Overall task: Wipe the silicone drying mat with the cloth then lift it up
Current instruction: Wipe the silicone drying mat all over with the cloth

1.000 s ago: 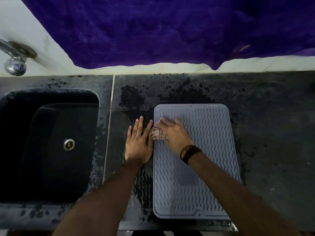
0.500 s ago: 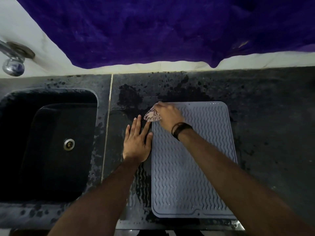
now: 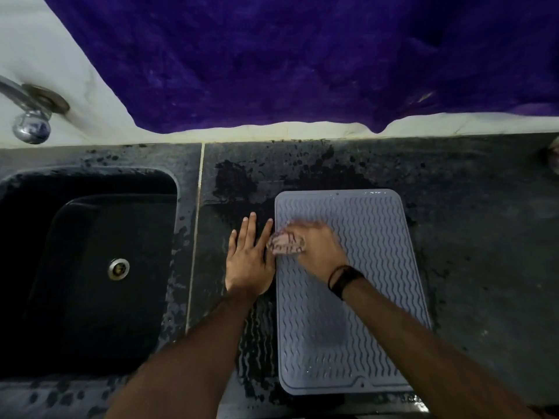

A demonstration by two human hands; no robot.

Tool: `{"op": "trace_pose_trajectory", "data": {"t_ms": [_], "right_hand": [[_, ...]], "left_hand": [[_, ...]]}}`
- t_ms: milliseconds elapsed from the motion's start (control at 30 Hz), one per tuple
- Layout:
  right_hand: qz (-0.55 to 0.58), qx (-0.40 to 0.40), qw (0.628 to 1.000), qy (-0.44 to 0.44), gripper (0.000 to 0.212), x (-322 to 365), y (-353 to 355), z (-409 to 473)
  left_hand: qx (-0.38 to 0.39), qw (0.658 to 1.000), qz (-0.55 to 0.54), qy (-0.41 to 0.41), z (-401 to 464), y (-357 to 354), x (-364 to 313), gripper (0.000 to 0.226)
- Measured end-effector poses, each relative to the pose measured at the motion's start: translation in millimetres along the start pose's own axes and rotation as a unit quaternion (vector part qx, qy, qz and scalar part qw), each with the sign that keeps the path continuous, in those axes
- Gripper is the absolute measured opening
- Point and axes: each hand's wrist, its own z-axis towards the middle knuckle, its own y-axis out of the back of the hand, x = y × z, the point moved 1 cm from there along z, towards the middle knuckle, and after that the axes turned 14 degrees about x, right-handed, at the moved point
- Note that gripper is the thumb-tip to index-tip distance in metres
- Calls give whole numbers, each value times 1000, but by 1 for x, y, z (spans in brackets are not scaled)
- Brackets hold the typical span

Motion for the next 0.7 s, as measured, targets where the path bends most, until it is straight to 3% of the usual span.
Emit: {"op": "trace_pose_trajectory", "data": {"t_ms": [100,233,533,700], "right_hand": [[-9,-66,998,-2,54,5,21,42],[-67,-14,997,-40,58,3,21,74],[-30,-12,999,-34,57,2,-32,-15],[-7,-21,1000,-14,54,0,-21,-22]], "left_hand": [[-3,1000,-13,3,0,0,0,53],[-2,1000,-6,2,1,0,-1,55],[-17,1000,13,-14,-1,-2,1,59],[-13,1000,0,-10,0,-2,1,56]]}}
